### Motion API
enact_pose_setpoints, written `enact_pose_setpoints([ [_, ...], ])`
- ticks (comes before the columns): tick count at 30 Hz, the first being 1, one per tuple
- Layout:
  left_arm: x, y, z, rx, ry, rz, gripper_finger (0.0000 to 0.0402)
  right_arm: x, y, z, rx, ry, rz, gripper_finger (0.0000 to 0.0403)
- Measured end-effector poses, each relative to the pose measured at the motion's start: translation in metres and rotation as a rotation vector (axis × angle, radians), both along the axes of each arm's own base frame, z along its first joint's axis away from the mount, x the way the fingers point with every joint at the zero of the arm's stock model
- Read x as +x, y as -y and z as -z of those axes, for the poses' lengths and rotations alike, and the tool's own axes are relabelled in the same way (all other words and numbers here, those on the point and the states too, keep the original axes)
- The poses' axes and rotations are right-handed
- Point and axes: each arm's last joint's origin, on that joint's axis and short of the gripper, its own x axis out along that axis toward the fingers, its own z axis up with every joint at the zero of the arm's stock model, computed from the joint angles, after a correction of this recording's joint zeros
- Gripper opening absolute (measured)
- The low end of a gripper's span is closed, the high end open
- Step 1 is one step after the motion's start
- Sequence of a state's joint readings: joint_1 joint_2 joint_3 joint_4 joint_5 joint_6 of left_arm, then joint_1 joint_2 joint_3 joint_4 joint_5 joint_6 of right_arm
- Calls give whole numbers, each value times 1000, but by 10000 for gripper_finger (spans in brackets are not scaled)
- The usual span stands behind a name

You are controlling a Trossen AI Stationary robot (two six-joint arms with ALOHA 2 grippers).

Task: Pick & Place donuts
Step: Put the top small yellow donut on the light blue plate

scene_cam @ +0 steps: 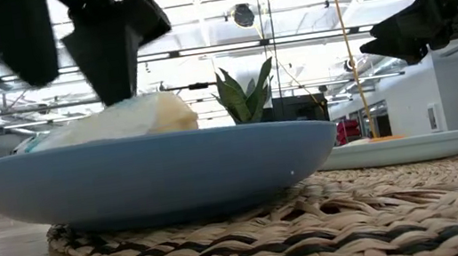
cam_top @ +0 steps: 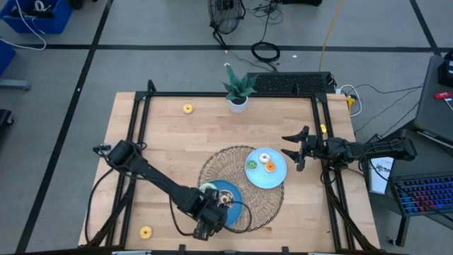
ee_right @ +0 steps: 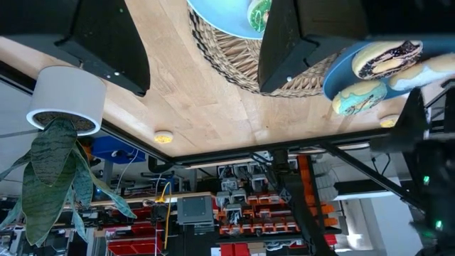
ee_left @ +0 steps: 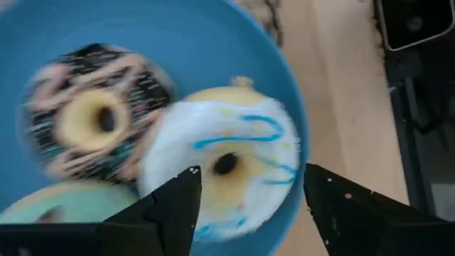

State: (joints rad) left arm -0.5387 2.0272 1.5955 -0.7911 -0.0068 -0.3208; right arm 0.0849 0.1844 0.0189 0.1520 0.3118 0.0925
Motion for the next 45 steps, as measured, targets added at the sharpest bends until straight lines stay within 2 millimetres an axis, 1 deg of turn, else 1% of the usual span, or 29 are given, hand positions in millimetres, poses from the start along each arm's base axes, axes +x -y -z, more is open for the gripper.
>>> enact_pose_setpoints([
  [3, -5, -10, -18, 31, 28, -28, 254, 0, 0, 0, 0, 0, 0, 242],
  [7, -16, -22, -52, 78, 117, -98, 252, 0, 0, 0, 0, 0, 0, 242],
  [11, -34, -35, -88, 150, 230, -146, 245, 0, 0, 0, 0, 0, 0, 242],
  [14, -51, -49, -111, 291, 297, -209, 237, 0, 0, 0, 0, 0, 0, 242],
  [16, -62, -63, -123, 401, 335, -289, 230, 0, 0, 0, 0, 0, 0, 242],
  [18, -71, -81, -133, 472, 343, -376, 221, 0, 0, 0, 0, 0, 0, 242],
  [22, -83, -116, -150, 539, 368, -575, 203, 0, 0, 0, 0, 0, 0, 242],
  [25, -87, -144, -159, 561, 369, -700, 191, 0, 0, 0, 0, 0, 0, 242],
  [28, -90, -176, -162, 542, 294, -796, 185, 0, 0, 0, 0, 0, 0, 242],
  [30, -91, -201, -162, 489, 221, -885, 187, 0, 0, 0, 0, 0, 0, 242],
  [33, -95, -242, -158, 417, 102, -1031, 204, 0, 0, 0, 0, 0, 0, 242],
  [36, -101, -280, -154, 390, 46, -1168, 232, 0, 0, 0, 0, 0, 0, 242],
  [38, -103, -302, -147, 391, 28, -1216, 251, 0, 0, 0, 0, 0, 0, 242],
  [40, -104, -322, -138, 376, 24, -1230, 267, 0, 0, 0, 0, 0, 0, 242],
  [45, -108, -366, -108, 260, 75, -1210, 281, 0, 0, 0, 0, 0, 0, 242],
])
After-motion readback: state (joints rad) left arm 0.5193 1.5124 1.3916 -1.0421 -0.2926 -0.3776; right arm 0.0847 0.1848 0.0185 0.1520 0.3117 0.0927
